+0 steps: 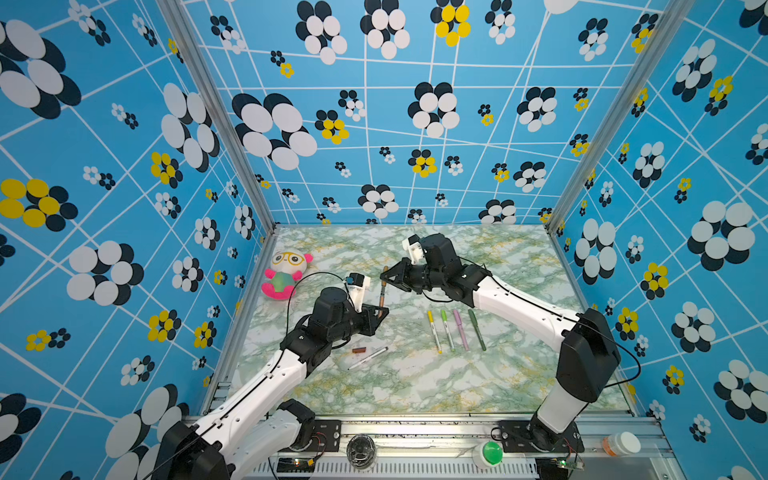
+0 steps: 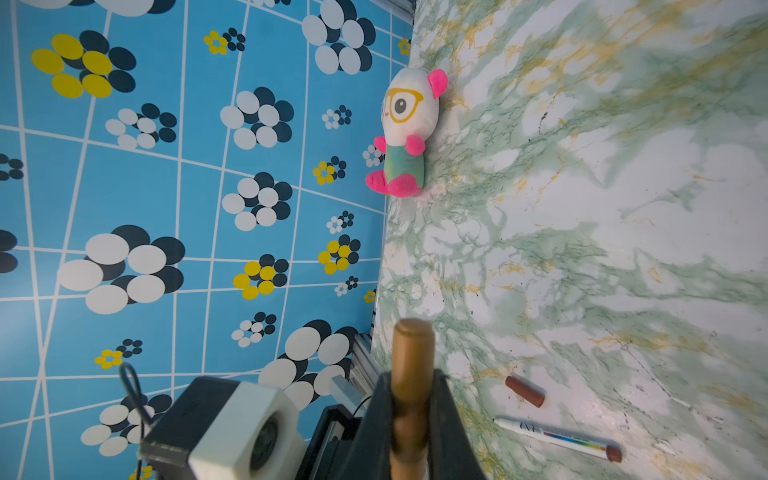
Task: Insert the pens into the pen caps
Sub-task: 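Push the tan cap down onto the pen nib with the right gripper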
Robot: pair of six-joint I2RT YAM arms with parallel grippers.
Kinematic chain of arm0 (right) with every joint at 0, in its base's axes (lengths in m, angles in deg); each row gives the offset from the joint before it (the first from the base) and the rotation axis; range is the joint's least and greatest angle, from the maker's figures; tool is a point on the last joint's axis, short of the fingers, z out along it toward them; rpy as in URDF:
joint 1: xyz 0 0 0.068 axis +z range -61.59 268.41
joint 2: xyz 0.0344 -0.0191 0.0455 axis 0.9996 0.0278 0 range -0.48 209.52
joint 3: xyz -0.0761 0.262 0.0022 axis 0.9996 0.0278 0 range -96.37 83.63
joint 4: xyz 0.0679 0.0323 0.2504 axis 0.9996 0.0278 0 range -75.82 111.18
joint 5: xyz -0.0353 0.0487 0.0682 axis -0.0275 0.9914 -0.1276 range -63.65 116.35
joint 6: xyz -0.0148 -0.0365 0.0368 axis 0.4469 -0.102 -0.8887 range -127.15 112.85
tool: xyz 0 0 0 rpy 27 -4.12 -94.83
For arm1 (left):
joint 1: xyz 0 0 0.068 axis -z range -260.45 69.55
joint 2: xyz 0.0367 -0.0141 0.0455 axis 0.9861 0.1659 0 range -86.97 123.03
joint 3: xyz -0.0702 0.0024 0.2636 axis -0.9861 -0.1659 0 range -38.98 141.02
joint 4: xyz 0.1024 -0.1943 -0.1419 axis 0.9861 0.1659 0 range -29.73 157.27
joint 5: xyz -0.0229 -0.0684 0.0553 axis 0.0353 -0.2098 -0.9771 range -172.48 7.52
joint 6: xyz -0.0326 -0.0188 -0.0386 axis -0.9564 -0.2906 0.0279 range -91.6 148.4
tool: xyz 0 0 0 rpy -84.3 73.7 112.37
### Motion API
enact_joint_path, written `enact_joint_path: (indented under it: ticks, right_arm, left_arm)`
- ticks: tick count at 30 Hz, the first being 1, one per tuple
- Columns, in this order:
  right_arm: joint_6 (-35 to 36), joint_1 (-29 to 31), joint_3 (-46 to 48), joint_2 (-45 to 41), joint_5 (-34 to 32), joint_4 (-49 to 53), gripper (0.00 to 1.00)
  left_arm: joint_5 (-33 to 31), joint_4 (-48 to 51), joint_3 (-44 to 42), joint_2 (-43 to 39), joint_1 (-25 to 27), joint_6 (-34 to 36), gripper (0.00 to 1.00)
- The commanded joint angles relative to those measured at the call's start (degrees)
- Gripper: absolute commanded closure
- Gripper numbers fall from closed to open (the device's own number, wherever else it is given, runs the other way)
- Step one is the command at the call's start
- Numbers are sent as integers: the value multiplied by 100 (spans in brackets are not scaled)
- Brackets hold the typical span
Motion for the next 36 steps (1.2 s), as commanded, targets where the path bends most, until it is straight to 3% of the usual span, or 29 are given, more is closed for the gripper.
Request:
enact_joint_path:
  ticks: [1,9,18,29,36]
  right_arm:
    - [602,232,-212,87,-126,643,100]
    - [1257,463,-203,82,-180,900,100]
    - [914,575,276,43,50,533,100]
    - [1023,679,107,279,-253,1365,100]
    - [1708,681,229,216,657,1064,100]
  left_arm:
    - [-39,-237,127,-52,56,13,100]
    - [-159,-219,191,-127,56,82,100]
    - [-695,-516,274,-234,24,81,100]
    - [-316,-749,794,94,21,529,100]
    - [38,-907,886,72,-4,608,100]
